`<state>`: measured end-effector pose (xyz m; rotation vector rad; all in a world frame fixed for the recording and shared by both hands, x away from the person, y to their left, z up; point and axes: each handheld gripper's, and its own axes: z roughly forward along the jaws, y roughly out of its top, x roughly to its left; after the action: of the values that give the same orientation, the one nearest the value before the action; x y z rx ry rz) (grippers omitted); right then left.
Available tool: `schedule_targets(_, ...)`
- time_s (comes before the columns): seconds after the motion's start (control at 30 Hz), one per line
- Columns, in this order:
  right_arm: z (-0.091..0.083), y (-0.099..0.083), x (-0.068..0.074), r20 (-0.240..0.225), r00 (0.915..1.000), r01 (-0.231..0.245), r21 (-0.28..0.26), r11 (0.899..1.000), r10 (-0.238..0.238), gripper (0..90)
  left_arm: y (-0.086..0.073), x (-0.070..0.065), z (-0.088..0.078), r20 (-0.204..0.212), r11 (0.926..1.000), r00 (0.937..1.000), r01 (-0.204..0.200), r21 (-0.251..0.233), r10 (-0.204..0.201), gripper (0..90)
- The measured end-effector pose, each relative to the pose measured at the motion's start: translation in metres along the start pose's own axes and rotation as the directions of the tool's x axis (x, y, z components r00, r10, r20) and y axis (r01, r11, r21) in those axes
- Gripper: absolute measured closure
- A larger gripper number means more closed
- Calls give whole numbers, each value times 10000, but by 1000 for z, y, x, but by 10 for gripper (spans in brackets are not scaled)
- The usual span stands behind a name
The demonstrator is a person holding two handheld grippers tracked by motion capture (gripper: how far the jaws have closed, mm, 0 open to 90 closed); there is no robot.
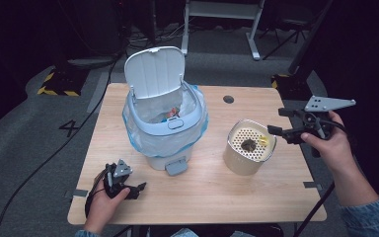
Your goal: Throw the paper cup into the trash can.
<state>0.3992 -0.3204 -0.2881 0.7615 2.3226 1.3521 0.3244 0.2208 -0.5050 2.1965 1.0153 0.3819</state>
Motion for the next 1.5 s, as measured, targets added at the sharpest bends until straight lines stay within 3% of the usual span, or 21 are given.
schedule_targets(0.33, -15, -38, -1, 301, 9987, -425, 509, 9978, 410, 226, 0, 0, 0, -3, 10000, 10000, -8, 1, 8, 119)
schedule_targets(0.77, -17, -100, 2, 711, 9906, -1232, 984, 9875, 1165, 228, 0, 0, 0, -52, 10000, 10000, 19, 5, -18, 119)
schedule_targets(1.03, -4, -146, 9, 1054, 9855, -1486, 1623, 9755, 1326, 213, 0, 0, 0, -202, 9997, 9995, 226, 9, -226, 122)
schedule_targets(1.27, 10, -178, 13, 1355, 9775, -1830, 1616, 9697, 1619, 217, 0, 0, -1, -358, 9995, 9989, 307, -29, -308, 130)
schedule_targets(1.5, 21, -204, 16, 1493, 9758, -1910, 2276, 9548, 1596, 209, -1, 0, -1, -442, 9989, 9980, 452, -97, -456, 158)
